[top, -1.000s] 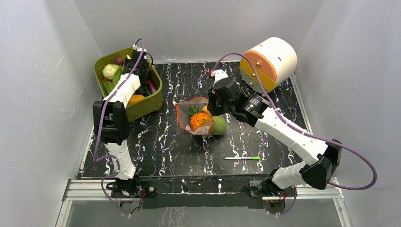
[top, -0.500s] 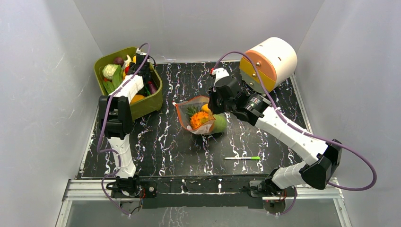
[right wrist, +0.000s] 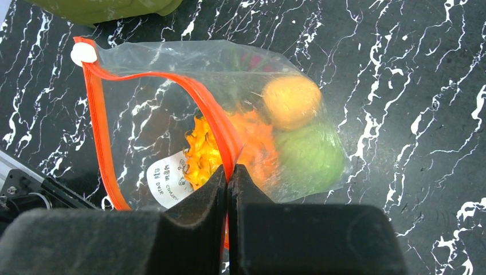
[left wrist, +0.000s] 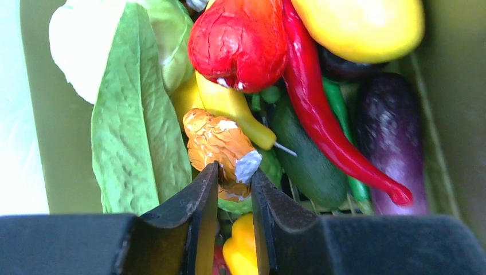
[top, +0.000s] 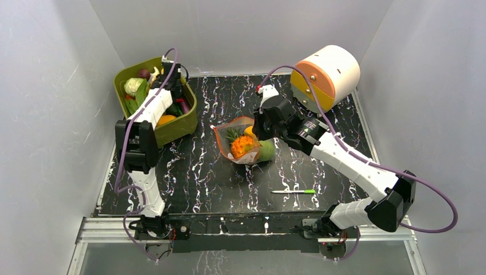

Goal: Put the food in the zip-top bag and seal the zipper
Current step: Pick up the fake vegetable from the bin.

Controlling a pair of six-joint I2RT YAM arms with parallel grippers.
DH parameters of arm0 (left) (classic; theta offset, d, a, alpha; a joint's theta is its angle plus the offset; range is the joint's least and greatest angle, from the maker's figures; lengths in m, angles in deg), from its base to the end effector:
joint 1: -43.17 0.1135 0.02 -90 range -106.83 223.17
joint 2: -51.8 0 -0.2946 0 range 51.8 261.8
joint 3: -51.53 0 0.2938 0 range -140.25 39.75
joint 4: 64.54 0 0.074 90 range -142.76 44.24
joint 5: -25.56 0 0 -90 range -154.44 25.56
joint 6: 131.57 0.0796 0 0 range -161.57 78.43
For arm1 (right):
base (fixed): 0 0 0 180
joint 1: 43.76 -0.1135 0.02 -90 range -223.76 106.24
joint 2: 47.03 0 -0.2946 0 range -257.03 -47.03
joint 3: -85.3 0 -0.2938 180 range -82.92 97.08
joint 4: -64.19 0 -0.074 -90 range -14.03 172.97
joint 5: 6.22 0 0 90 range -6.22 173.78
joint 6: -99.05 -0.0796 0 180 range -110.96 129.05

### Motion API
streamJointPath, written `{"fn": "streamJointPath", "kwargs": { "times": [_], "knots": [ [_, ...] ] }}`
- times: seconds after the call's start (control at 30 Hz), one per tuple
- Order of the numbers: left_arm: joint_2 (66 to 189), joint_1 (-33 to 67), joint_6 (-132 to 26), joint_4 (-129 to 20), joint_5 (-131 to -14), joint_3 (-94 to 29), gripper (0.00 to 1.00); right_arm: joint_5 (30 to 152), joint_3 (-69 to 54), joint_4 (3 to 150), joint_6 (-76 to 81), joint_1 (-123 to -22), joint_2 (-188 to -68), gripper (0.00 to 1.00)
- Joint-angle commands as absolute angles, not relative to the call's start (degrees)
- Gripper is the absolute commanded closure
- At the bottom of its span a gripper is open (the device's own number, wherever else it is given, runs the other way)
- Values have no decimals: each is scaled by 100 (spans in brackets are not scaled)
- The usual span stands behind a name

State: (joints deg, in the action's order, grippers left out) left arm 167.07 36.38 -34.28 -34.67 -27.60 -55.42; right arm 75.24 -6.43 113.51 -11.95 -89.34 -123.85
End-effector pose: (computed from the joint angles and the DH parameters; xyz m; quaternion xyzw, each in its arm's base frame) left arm 0.5465 -0.0170 0.2523 -0.0324 0.8639 0.2860 0.4133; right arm 0.2613 0.2498 0.3649 -0.1587 0.8822 0.1846 0.4030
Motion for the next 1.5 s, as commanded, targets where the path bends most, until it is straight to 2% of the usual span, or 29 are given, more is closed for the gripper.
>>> {"fn": "streamJointPath", "kwargs": {
  "times": [0.0, 0.27, 0.47, 0.67, 0.97, 1.47],
  "knots": [
    [15786, 3494, -4142, -2605, -3244, -5799, 85, 7626, -715, 10705, -1303, -8890, -12174, 100],
    [14897, 3473, -4786, -1795, -4179, -5773, 86, 7585, -877, 10581, -1515, -8893, -12174, 100],
    [14150, 3473, -5273, -1638, -5748, -5577, 85, 7659, -852, 10476, -1635, -8891, -12161, 100],
    [13528, 3464, -5724, -1373, -6784, -5397, 86, 7431, -902, 10359, -2037, -8869, -12174, 100],
    [12443, 3464, -6300, -1654, -8390, -4724, 87, 7463, -767, 10097, -2427, -8846, -12337, 100],
    [11339, 3403, -7956, -2909, -9820, -3339, 89, 7439, -855, 9930, -3048, -8843, -12411, 100]
  ]
}}
